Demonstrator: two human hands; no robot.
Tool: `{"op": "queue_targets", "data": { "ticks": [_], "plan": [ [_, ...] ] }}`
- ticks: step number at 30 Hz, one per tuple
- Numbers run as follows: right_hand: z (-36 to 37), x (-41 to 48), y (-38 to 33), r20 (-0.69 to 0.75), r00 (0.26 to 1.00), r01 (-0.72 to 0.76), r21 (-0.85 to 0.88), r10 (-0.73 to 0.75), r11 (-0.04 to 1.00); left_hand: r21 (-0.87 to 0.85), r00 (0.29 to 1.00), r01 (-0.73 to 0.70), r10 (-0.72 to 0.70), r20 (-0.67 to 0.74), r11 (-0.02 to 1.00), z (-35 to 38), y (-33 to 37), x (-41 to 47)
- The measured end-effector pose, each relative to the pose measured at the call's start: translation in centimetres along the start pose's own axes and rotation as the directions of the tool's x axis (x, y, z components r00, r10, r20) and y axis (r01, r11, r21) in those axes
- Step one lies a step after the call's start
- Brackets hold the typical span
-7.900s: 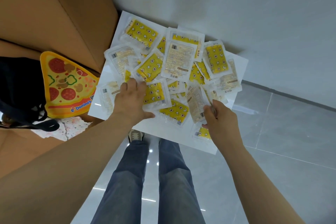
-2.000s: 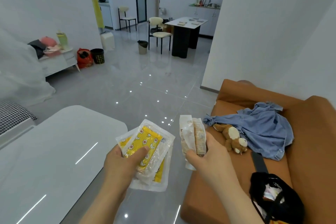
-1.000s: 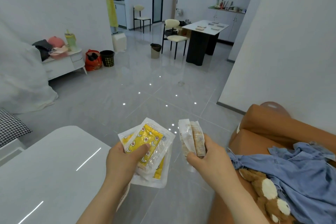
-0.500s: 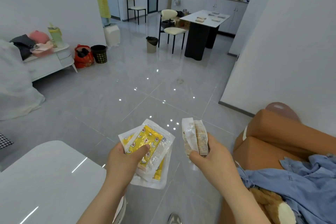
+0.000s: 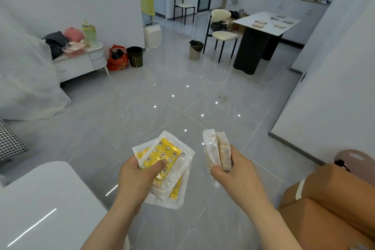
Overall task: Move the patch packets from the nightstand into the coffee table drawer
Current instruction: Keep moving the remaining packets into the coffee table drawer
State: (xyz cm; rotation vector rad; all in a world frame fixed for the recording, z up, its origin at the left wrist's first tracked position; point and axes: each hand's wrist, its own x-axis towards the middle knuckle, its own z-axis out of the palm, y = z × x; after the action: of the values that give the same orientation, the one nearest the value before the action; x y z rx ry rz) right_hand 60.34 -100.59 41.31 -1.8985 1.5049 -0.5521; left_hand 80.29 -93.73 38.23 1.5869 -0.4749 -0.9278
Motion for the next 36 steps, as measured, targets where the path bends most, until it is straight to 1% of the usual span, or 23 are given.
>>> {"op": "queue_targets", "data": {
  "ticks": [9, 15, 21, 28, 32, 36],
  "plan": [
    [4.1, 12.6, -3.8, 0.122, 0.99, 0.074, -0.057, -0.067, 0.996, -0.043, 0.995, 0.014, -0.018, -0.101, 0.999, -0.2, 2.1, 11.2],
    [8.1, 21.3, -9.1, 0.203, 0.972, 0.137, -0.069, -0.12, 0.988, -0.084, 0.983, 0.024, -0.039, -0.178, 0.996, -2.8, 4.8, 19.6],
    [12.5, 27.9, -13.5, 0.274, 0.941, 0.227, -0.075, -0.199, 0.971, -0.077, 0.963, 0.04, -0.059, -0.261, 0.996, -5.8, 7.0, 26.0],
    [16.6, 35.6, -16.8, 0.372, 0.89, 0.317, -0.087, -0.264, 0.944, -0.076, 0.927, 0.057, -0.081, -0.366, 0.995, -7.9, 8.8, 32.3],
    [18.7, 41.2, -18.9, 0.435, 0.843, 0.373, -0.051, -0.316, 0.927, -0.088, 0.891, 0.052, -0.086, -0.446, 0.995, -8.2, 9.8, 36.5],
    [20.2, 47.1, -21.1, 0.494, 0.781, 0.451, -0.024, -0.381, 0.892, -0.106, 0.847, 0.065, -0.111, -0.52, 0.992, -8.1, 10.9, 40.7]
  ]
}}
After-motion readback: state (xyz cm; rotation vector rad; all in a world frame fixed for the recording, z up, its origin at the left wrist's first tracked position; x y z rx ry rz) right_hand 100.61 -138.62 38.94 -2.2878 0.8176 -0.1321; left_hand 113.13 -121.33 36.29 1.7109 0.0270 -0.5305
